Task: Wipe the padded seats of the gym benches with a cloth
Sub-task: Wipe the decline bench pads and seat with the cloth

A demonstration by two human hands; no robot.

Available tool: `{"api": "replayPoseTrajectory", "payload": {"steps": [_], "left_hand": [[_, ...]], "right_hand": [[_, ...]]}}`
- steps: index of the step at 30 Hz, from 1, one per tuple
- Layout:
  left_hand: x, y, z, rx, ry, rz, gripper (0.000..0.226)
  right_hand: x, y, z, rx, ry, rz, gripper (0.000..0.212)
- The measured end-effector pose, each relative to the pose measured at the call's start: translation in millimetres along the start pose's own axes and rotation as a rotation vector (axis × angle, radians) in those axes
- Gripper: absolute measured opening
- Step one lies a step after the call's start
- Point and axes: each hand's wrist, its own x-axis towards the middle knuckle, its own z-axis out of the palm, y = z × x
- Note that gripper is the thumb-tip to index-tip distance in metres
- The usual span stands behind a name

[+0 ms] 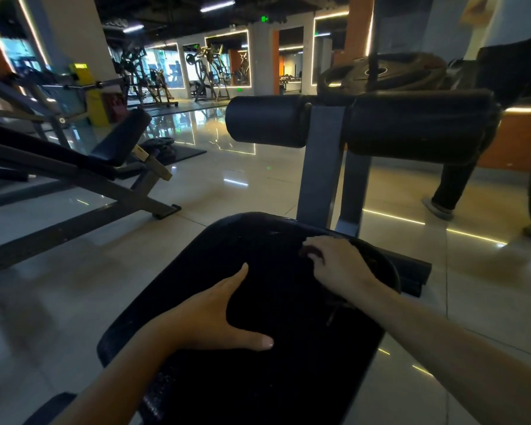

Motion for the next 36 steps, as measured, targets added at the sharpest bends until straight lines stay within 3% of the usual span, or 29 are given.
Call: {"api": "replayPoseTrajectory", "payload": {"steps": [3, 7, 10, 15, 18, 23, 31, 36], "left_hand": [[2, -3, 2, -0.017, 0.030, -0.001, 0.148], [5, -9, 3, 0.058, -0.037, 0.030, 0.142], [3, -10, 7, 0.117, -0.106, 0.049, 0.141], [0, -12, 1, 0.129, -0.122, 0.068, 0.141], [0, -13, 4, 0.114, -0.132, 0.072, 0.146], [3, -12, 1, 0.123, -0.146, 0.041, 0.151], [13, 3, 3, 0.082, -0.055, 0.014, 0.123], [26, 5, 4, 0.129, 0.071, 0.044, 0.084]], "right_hand": [[-18, -15, 12, 0.032, -0.005, -0.026, 0.028], [-91, -55, 43, 0.182, -0.232, -0.323, 0.040], [-98, -51, 44, 0.214, -0.141, -0.493, 0.038], [-27, 3, 15, -0.002, -0.021, -0.171, 0.040], [24, 37, 8, -0.171, 0.102, 0.055, 0.027], [66, 28, 17, -0.101, 0.194, 0.317, 0.013], [68, 8, 29, -0.116, 0.117, 0.317, 0.013], [20, -47, 32, -0.009, -0.070, 0.025, 0.024]]}}
